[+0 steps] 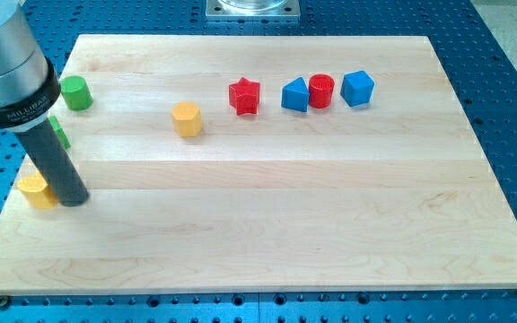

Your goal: Slide the yellow hexagon above the green circle

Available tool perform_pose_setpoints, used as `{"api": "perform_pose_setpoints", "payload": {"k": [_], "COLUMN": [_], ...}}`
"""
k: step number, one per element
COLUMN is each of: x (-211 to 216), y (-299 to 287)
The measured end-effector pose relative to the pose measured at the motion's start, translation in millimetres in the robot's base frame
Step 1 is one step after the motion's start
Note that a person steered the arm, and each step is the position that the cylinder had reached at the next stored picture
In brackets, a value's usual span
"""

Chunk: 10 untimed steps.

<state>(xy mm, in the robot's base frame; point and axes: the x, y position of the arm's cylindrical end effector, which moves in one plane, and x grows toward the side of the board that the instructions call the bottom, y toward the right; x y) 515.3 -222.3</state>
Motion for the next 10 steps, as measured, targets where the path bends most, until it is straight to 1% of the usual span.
{"api": "perform_pose_setpoints", "payload": {"k": [1, 2, 3, 4, 5, 6, 7, 8, 9, 10], "x": [0, 0, -34, -58, -62, -80, -100, -138, -147, -172], "y": [-14, 5, 76, 100, 131, 146, 120, 101, 145, 154]}}
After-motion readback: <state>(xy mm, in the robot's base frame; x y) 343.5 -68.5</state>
